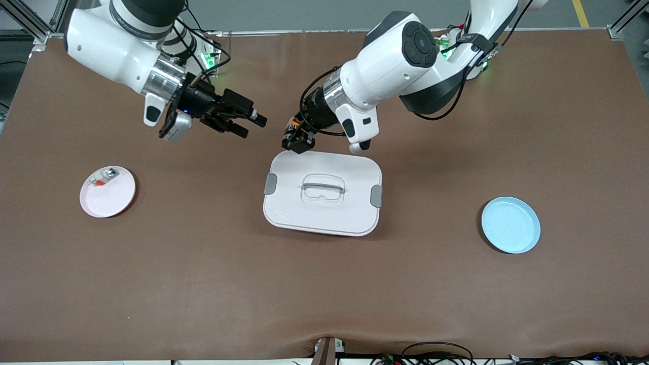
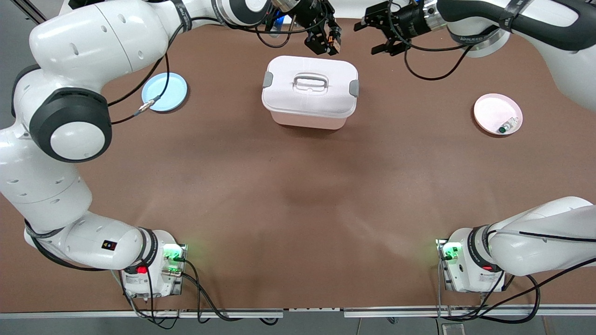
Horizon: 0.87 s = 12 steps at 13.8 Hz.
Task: Transfer orange switch to right arm and place
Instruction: 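Reach the right gripper to the switch held by the left gripper, then close the right gripper on the switch and open the left gripper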
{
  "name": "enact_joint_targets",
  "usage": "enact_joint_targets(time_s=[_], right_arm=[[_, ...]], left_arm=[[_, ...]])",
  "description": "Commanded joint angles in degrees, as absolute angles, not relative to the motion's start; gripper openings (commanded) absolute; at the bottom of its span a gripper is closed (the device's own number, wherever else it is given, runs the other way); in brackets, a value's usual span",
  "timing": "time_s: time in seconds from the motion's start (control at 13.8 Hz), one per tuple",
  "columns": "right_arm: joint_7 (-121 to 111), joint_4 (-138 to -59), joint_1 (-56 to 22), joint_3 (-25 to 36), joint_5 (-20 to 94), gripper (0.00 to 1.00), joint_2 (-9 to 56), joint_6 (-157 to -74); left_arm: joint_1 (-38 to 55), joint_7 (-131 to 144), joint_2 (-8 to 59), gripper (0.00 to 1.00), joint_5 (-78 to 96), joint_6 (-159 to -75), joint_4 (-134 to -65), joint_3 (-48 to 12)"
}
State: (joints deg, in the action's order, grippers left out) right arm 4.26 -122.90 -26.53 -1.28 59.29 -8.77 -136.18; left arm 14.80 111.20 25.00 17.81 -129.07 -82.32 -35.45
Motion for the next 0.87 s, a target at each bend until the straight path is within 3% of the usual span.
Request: enact_joint_targets(time_s=[0.0,0.8], right_arm=[[3.25,-122.17,-29.26,-0.62,62.4,1.0,-7.74,-137.9],[4.13,-120.41,-36.47,-0.62,62.58,1.0,-4.13,-146.24]], left_arm=[[15.12,112.59,25.4,0.16,16.52,-129.9,-81.39,-35.42],[15.12,112.59,25.4,0.16,16.52,-129.9,-81.39,-35.51]])
